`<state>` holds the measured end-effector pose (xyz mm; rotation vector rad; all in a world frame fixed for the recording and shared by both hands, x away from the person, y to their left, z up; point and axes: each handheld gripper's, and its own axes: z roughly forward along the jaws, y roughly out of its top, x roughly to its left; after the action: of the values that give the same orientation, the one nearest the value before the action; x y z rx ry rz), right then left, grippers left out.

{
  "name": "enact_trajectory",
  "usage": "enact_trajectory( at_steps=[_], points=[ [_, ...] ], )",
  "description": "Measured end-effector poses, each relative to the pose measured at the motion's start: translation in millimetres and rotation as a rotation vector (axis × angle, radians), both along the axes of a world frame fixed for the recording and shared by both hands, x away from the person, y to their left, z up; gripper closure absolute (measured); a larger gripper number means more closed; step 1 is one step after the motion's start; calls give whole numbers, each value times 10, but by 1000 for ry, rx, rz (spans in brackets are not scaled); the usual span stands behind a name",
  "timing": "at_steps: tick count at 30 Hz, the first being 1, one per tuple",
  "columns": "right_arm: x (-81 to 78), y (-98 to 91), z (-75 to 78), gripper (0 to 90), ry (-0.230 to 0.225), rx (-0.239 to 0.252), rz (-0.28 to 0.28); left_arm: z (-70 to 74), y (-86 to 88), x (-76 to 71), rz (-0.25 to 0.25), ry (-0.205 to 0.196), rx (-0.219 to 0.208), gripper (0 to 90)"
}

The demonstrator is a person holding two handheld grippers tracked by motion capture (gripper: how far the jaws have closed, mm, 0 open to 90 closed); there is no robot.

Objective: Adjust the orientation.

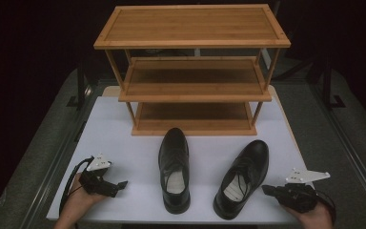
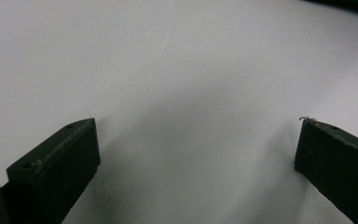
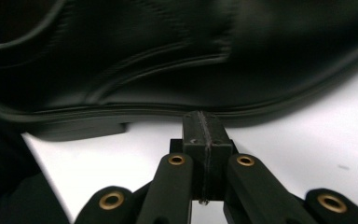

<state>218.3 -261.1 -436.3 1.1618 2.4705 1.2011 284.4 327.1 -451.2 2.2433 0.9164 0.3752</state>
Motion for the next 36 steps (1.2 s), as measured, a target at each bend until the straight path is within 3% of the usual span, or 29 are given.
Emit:
enact_trajectory(
  at_steps=[5,17,36],
  points=[
    [-6,123,-9,898,11,-12,49,0,0,0,0,0,0,0],
    [32,227,-26,898,7,-38,67,-1,0,1,1,0,0,0],
    [392,616,1,898,6,-72,132,-1,-1,0,0,1,1,0]
  ],
)
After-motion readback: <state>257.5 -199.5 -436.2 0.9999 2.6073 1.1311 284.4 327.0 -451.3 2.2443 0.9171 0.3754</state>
